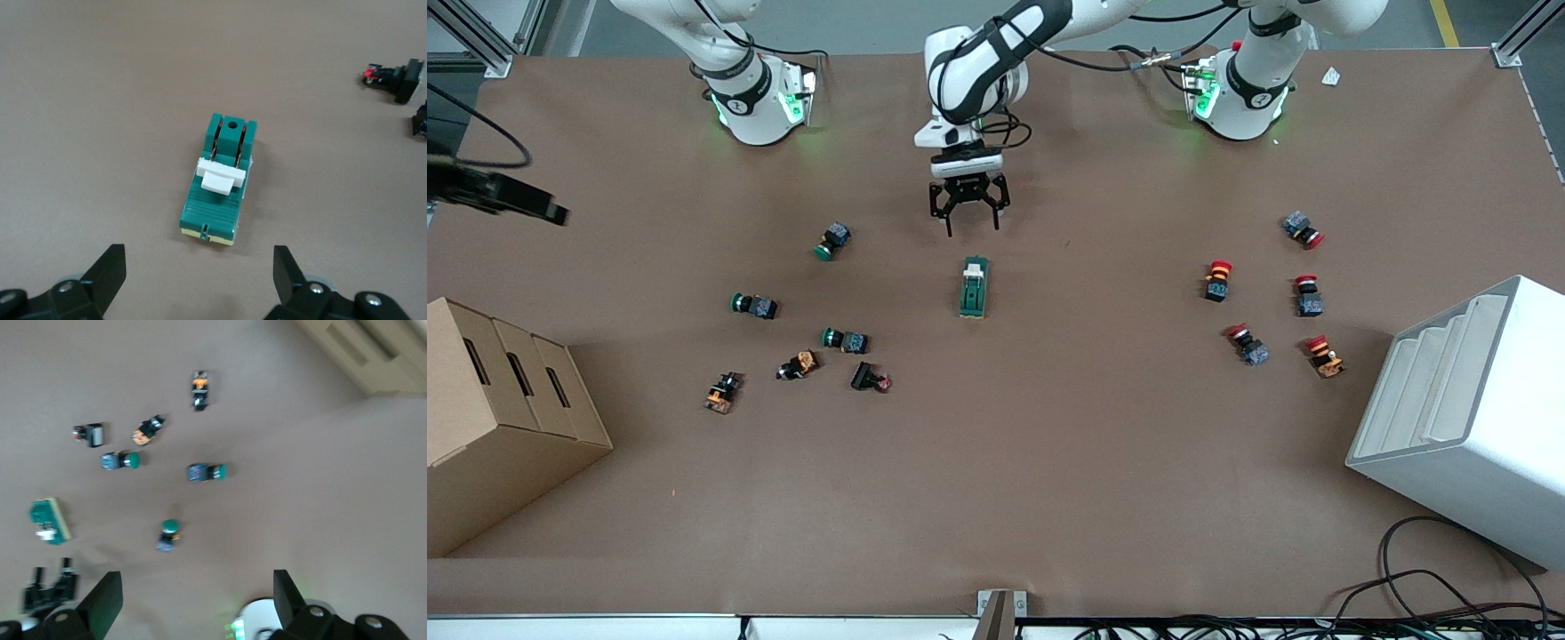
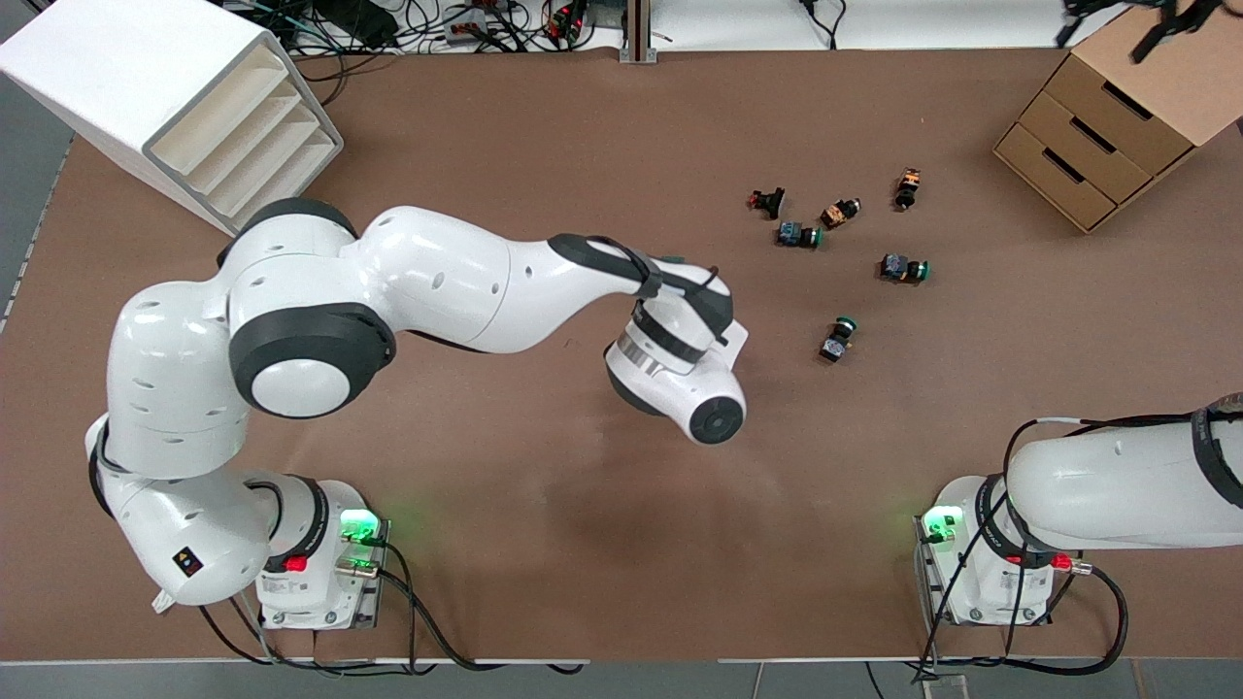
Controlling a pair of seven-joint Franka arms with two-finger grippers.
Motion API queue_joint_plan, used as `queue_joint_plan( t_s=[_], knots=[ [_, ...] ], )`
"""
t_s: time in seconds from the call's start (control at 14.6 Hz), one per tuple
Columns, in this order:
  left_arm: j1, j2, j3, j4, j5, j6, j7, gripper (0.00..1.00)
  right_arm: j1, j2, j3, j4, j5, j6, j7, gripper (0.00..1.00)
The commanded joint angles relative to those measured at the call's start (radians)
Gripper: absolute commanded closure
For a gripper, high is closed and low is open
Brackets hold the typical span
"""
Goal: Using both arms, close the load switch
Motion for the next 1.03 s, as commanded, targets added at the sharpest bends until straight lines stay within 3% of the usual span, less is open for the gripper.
queue_joint_plan(
  t_s=[0.0, 0.34, 0.68, 0.96],
  knots=[
    [0.002, 0.014, 0.001, -0.019, 0.128, -0.011, -0.069, 0.02, 0.095, -0.013, 0.009, -0.091, 0.036, 0.100, 0.185, 0.00],
    [-0.020, 0.074, 0.004, -0.019, 0.275, -0.112, -0.159, 0.02, 0.290, -0.015, 0.011, -0.222, 0.044, 0.307, 0.542, 0.00],
    [-0.049, 0.129, 0.009, -0.016, 0.338, -0.189, -0.176, 0.02, 0.554, -0.009, 0.011, -0.431, 0.045, 0.623, 0.808, 0.00],
    [-0.055, 0.175, 0.018, -0.002, 0.424, -0.231, -0.210, 0.02, 0.697, 0.072, 0.011, -0.522, 0.051, 0.864, 0.961, 0.00]
  ],
)
